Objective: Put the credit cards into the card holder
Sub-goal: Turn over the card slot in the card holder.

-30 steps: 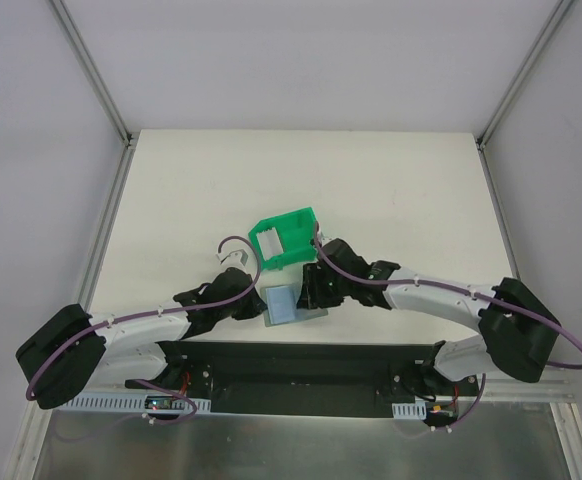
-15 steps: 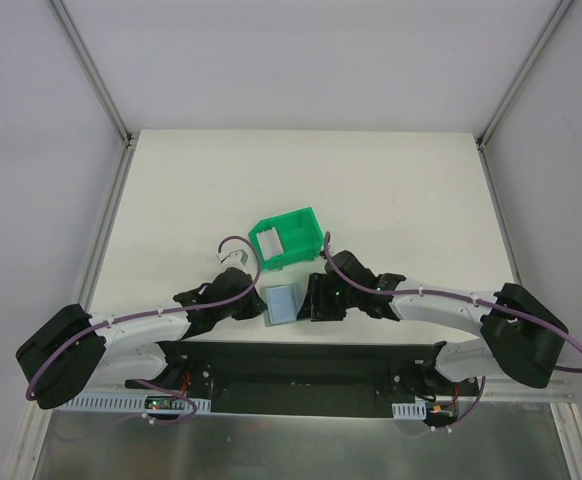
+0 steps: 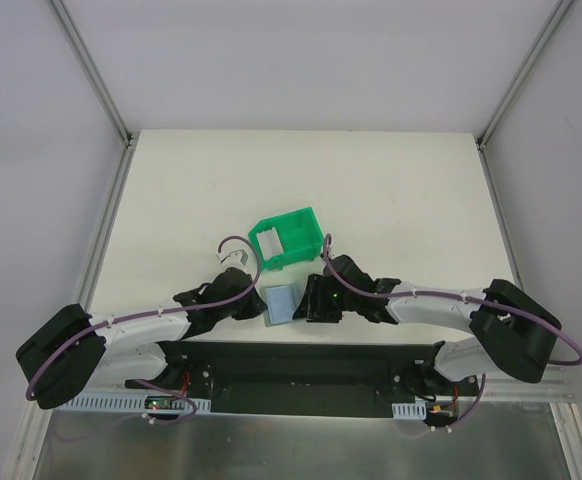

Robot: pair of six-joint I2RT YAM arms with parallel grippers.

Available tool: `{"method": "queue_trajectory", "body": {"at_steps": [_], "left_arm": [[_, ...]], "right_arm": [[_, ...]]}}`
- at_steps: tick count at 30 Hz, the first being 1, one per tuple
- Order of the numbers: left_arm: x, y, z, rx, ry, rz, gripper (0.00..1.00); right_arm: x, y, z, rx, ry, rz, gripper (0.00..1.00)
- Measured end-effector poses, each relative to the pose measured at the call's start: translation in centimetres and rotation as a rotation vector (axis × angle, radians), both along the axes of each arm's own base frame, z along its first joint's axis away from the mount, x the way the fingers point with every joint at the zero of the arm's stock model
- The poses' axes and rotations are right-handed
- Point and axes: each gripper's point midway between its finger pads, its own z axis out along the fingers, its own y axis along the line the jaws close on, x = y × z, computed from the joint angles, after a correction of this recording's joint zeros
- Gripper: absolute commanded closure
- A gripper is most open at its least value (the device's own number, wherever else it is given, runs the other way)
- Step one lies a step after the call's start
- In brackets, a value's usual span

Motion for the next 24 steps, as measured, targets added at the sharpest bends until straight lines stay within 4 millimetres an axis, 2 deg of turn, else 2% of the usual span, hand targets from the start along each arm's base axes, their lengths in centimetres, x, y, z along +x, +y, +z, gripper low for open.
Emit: {"method": "queue_trajectory", "body": {"at_steps": [5, 11, 19, 24], "left_arm": [[0.0, 0.0, 0.0, 0.0, 0.0, 0.0, 1.0], [0.0, 0.0, 0.0, -0.002, 0.0, -0.001, 1.0], [0.0, -0.1, 0.0, -0.004, 0.001, -0.004, 1.0], [0.0, -0.1, 0.0, -0.004, 0.001, -0.004, 1.0]], "right_arm": [[0.3, -0.1, -0.5, -0.014, 0.001, -0.012, 0.5], [1.0, 0.3, -0.2, 0.001, -0.043, -0.017, 0.49], [1.5, 1.5, 0.9, 0.06, -0.098, 0.015, 0.48], [1.0, 2.7, 0.5, 0.065, -0.078, 0.069, 0.48]]}}
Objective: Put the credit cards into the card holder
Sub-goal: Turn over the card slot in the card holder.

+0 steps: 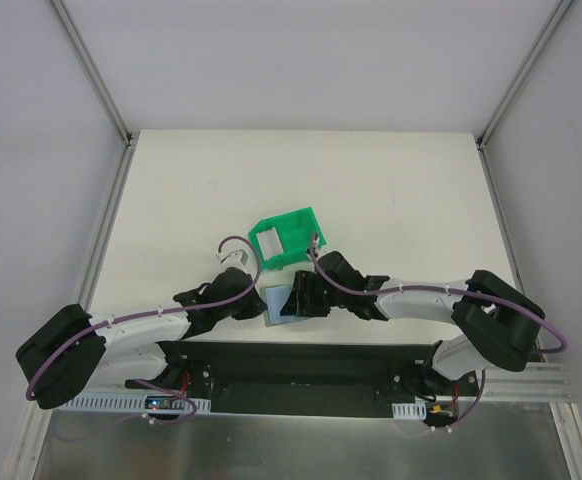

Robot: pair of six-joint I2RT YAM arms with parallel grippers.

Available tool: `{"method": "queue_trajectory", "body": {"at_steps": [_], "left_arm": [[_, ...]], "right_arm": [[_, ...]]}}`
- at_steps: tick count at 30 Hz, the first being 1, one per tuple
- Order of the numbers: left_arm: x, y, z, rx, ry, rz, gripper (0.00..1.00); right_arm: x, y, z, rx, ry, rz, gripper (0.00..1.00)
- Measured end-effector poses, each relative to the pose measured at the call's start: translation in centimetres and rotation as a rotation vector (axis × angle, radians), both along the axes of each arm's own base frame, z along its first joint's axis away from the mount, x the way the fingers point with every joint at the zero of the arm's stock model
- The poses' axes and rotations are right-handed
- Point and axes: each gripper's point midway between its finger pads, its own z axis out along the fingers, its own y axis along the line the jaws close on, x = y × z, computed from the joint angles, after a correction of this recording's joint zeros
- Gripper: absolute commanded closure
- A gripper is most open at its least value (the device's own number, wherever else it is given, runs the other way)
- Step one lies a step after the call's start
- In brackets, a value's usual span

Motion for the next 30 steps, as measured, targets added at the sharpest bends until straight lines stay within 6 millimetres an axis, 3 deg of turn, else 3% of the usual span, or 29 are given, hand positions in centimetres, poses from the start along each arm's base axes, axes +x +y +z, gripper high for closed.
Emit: {"method": "queue_trajectory", "body": {"at_steps": [10, 15, 18, 26, 30], "left_arm": [[0.0, 0.0, 0.0, 0.0, 0.0, 0.0, 1.0], [0.0, 0.0, 0.1, -0.003, -0.003, 0.0, 1.0], [-0.1, 0.2, 0.1, -0.003, -0.003, -0.001, 1.0], [-0.5, 0.5, 0.3, 0.004, -0.014, -0.018, 1.0], [-0.6, 0.6, 0.5, 0.003, -0.018, -0.029, 1.0]], "right_arm": [[-0.4, 3.1, 0.7, 0.039, 0.018, 0.115, 0.48], [-0.3, 2.9, 0.9, 0.037, 0.002, 0.131, 0.48], [0.2, 2.3, 2.1, 0.038, -0.033, 0.13, 0.48], [5.6, 1.6, 9.7, 0.014, -0.265, 0.094, 0.48], [8.6, 1.2, 11.2, -0.028, -0.321, 0.079, 0.47]]}}
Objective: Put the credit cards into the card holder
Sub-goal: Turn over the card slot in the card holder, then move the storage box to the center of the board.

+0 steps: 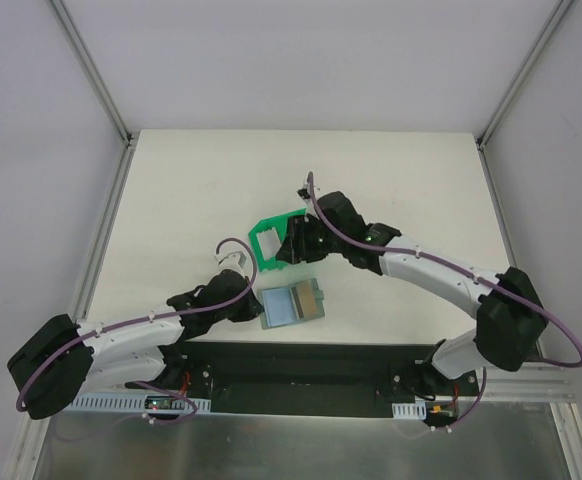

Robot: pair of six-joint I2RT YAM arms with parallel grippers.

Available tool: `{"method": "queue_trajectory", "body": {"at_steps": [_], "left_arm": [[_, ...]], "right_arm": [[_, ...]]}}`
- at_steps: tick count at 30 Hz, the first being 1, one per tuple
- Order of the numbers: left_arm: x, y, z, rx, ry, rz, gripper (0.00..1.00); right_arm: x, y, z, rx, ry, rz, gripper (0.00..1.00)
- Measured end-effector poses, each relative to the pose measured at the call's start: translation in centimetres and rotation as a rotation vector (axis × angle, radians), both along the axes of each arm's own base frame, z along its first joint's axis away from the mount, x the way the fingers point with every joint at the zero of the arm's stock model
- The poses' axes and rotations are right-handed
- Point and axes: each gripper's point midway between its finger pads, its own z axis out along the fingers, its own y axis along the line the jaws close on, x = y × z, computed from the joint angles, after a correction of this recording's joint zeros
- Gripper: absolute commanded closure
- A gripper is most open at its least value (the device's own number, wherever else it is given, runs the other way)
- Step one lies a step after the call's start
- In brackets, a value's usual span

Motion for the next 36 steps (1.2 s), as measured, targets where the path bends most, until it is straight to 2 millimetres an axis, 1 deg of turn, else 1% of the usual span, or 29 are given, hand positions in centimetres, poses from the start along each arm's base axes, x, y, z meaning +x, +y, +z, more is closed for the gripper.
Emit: {"method": "queue_trajectory", "body": {"at_steps": [2, 5, 10, 14, 18, 26, 29, 31, 36], "left_arm": [[-0.2, 0.0, 0.1, -0.002, 0.002, -0.009, 1.0], [-0.3, 0.1, 0.1, 0.004, -0.001, -0.022, 1.0], [-0.5, 0.3, -0.1, 0.017, 0.007, -0.032, 1.0], [-0.6, 0.3, -0.2, 0.021, 0.007, -0.035, 1.0], [-0.6, 0.4, -0.1, 0.024, 0.005, -0.037, 1.0], [-0.6, 0.4, -0.1, 0.036, 0.006, -0.043, 1.0], [-0.6, 0.5, -0.1, 0.039, 0.008, -0.043, 1.0], [-0.6, 0.4, -0.1, 0.041, 0.01, -0.043, 1.0], [-0.5, 0.4, -0.1, 0.042, 0.01, -0.043, 1.0]], "right_arm": [[1.4, 0.1, 0.1, -0.02, -0.009, -0.009, 0.47], [3.5, 0.6, -0.7, -0.062, -0.001, -0.015, 0.45], [6.1, 1.6, -2.9, -0.123, 0.044, -0.01, 0.43], [7.7, 2.0, -5.0, -0.164, 0.087, -0.003, 0.42], [8.7, 2.1, -6.7, -0.189, 0.125, 0.001, 0.41], [9.9, 2.4, -8.3, -0.169, 0.198, 0.019, 0.39], [10.0, 2.6, -9.0, -0.149, 0.232, 0.025, 0.38], [10.1, 2.6, -9.3, -0.137, 0.25, 0.026, 0.38], [10.1, 3.2, -9.0, -0.096, 0.261, 0.042, 0.38]]}}
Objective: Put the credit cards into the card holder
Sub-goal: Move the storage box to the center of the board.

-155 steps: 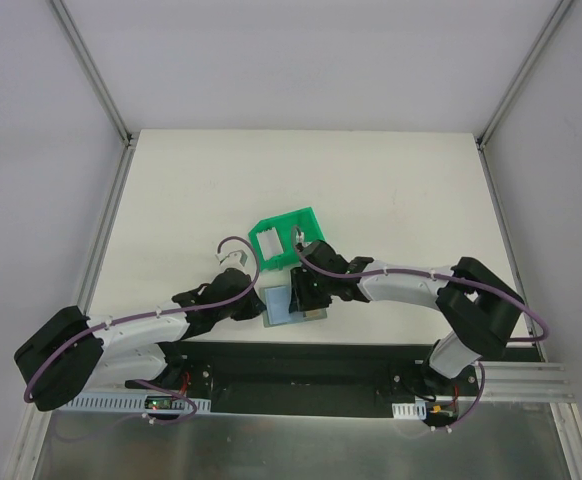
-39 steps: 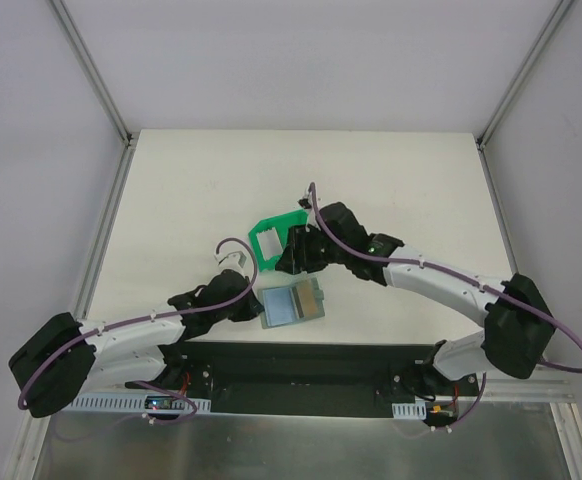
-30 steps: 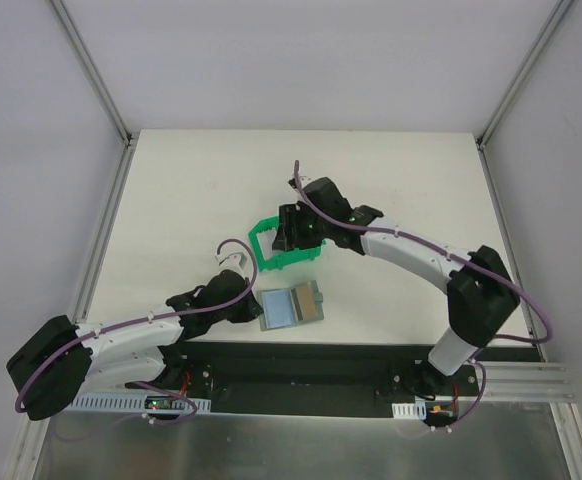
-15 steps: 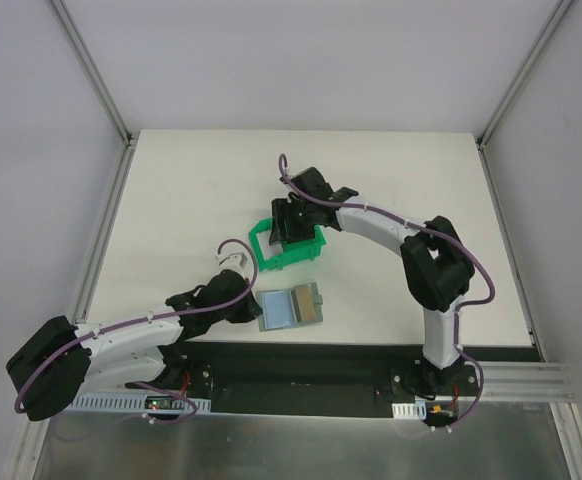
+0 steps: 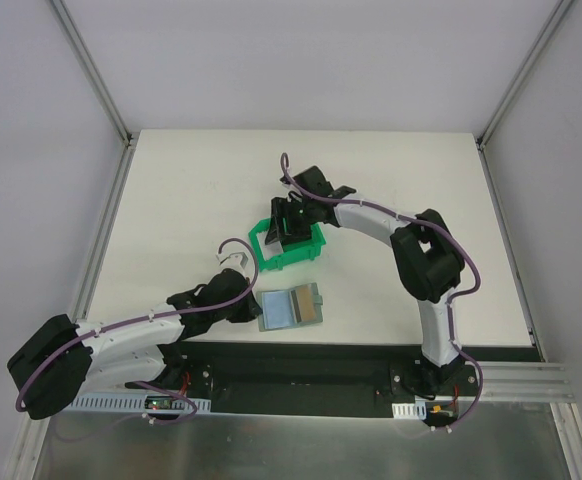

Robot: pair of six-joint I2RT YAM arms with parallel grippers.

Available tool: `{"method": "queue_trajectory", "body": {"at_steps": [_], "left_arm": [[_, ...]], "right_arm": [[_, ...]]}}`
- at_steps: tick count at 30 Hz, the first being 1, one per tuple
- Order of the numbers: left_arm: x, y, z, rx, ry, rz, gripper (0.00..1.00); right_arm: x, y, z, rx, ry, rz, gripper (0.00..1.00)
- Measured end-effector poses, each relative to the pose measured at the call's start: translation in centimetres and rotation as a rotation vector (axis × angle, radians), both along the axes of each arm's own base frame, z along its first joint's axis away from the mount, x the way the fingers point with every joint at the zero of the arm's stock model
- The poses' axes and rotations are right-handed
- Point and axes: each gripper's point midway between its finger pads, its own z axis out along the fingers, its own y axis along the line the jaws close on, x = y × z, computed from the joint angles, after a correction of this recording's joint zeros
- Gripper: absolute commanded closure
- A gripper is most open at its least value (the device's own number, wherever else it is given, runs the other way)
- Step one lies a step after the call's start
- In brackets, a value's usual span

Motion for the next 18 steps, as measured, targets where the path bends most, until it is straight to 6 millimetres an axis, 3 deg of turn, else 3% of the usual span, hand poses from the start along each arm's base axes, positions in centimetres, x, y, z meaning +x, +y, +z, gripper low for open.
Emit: {"method": "queue_trajectory", "body": {"at_steps": [12, 18], "left_arm": [[0.13, 0.1, -0.03, 0.002, 0.001, 0.005, 1.0], [0.15, 0.09, -0.08, 0.005, 0.003, 0.004, 1.0]], "right_arm": [[-0.32, 0.39, 0.28, 0.03, 0.021, 0.014, 0.38], [-0.49, 0.39, -0.4, 0.027, 0.042, 0.018, 0.47]]}}
